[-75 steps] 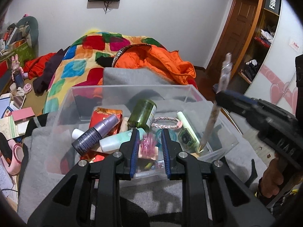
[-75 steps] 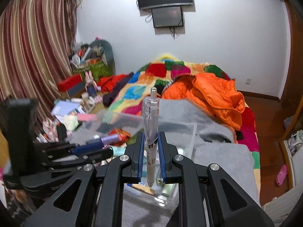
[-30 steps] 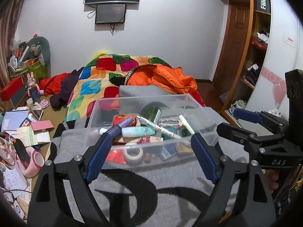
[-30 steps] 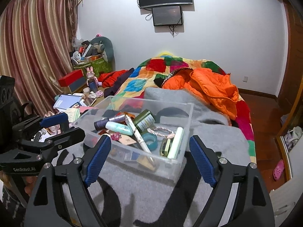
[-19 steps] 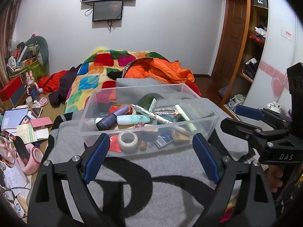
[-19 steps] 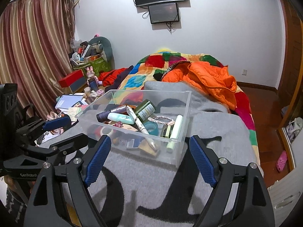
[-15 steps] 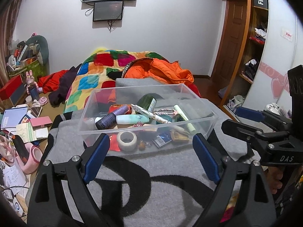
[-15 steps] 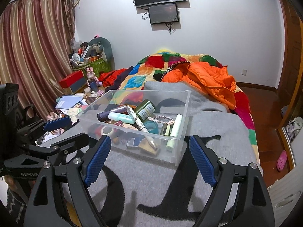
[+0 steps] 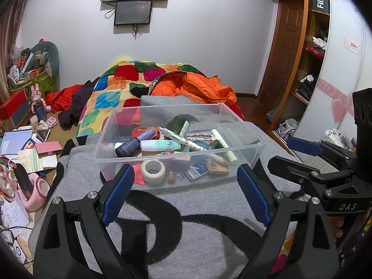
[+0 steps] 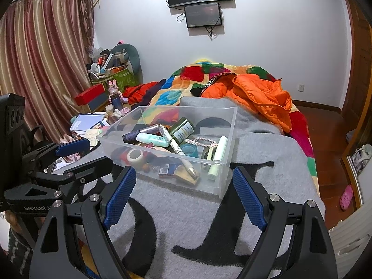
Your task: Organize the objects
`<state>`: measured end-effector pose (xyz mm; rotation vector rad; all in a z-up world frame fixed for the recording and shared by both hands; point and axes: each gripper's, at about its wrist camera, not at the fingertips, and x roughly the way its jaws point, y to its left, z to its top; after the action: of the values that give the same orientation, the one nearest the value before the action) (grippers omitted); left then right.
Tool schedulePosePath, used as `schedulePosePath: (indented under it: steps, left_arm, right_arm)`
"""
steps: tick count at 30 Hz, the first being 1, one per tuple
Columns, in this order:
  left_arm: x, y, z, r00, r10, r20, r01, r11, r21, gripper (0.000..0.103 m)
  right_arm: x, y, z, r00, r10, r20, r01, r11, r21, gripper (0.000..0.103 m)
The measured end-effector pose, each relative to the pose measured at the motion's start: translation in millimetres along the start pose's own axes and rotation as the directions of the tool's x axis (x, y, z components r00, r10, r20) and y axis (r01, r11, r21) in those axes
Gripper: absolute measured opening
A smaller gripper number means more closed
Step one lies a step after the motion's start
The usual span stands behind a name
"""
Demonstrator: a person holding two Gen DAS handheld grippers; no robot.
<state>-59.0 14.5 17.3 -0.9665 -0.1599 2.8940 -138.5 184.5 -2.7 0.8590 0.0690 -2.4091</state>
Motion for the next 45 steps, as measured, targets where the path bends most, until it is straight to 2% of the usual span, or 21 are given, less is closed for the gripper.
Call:
schedulePosePath:
  steps: [45]
  left_arm:
    - [-6.7,2.8,0.6,1.0,-0.002,0.011,0.002,1.0,-0.022,0.091]
  right_arm:
    - [1.9,4.4,-3.6,1.0,0.012,-0.011,-0.012,1.0,0.004,0.084]
